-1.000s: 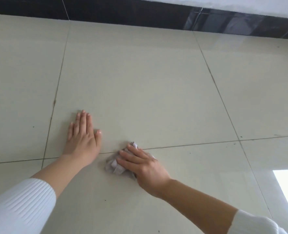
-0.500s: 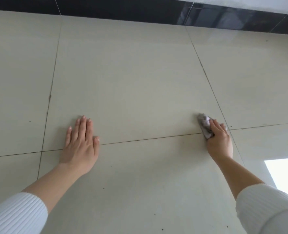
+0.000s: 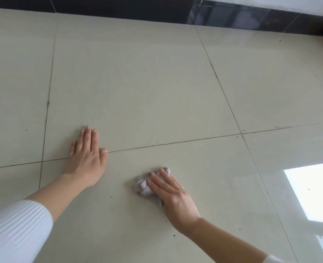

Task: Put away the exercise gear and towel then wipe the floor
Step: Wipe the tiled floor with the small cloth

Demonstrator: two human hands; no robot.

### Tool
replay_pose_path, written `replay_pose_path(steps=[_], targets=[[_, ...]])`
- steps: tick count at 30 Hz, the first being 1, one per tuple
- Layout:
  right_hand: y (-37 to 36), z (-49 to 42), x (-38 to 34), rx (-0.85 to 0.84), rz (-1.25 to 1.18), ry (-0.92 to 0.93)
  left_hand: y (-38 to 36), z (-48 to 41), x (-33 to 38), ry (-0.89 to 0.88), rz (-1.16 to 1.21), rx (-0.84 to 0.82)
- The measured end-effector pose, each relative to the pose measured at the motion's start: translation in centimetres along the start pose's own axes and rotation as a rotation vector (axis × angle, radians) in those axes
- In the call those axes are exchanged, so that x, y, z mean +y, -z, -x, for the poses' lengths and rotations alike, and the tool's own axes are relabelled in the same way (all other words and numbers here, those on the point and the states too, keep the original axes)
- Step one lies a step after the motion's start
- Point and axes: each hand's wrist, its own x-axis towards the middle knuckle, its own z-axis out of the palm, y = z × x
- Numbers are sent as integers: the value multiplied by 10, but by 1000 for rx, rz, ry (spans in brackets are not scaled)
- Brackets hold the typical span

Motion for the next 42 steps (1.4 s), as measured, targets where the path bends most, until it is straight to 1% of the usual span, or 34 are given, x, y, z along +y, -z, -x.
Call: replay_pose_path(steps=[2, 3, 4, 5, 6, 8, 9, 10, 12, 14, 17, 20, 23, 27, 29, 32, 33, 34, 35, 36, 38, 40, 42], targets=[[17, 1, 16, -154, 50, 210, -1, 7, -4, -21, -4, -19], [27, -2, 31, -203, 75, 271, -1, 12, -7, -33, -16, -32], [36, -6, 50, -212, 93, 260, -1, 16, -11, -46, -29, -47], [45, -11, 69, -171, 89, 163, 0, 20, -15, -60, -34, -60], [54, -15, 86, -87, 60, -13, 1, 24, -19, -72, -36, -74], [68, -28, 115, 113, 28, -434, 2, 29, -25, -90, -37, -107], [73, -38, 124, 167, 38, -603, 3, 31, -26, -95, -35, -123], [78, -51, 131, 181, 58, -719, 4, 31, -26, -98, -30, -136], [83, -81, 139, 150, 97, -832, 4, 31, -26, -97, -16, -154], [81, -108, 137, 111, 114, -825, 4, 30, -26, -93, -2, -156], [64, -125, 106, 82, 47, -657, 2, 30, -28, -100, 12, -152], [32, -110, 55, 75, -15, -404, 1, 30, -29, -101, 50, -156], [0, -79, 4, 41, -43, -111, 2, 29, -28, -99, 45, -166], [-30, -31, -58, -143, -62, 226, 4, 27, -27, -75, -19, -185], [-39, -13, -68, -240, -61, 416, 6, 27, -25, -74, -25, -189], [-33, -12, -57, -405, -77, 681, 8, 29, -25, -89, 13, -167], [-27, -18, -48, -426, -57, 727, 7, 31, -27, -95, 22, -159], [-21, -26, -37, -409, -30, 723, 6, 36, -30, -101, 26, -150], [-13, -36, -24, -365, -3, 666, 5, 41, -34, -106, 28, -135], [-5, -47, -10, -301, 24, 565, 4, 47, -40, -106, 27, -123], [12, -71, 18, -179, 49, 276, 4, 59, -56, -85, 6, -100], [24, -95, 37, -107, 29, -26, 8, 70, -73, -29, -23, -80], [23, -115, 40, -40, 13, -226, 14, 80, -88, 57, -31, -81]])
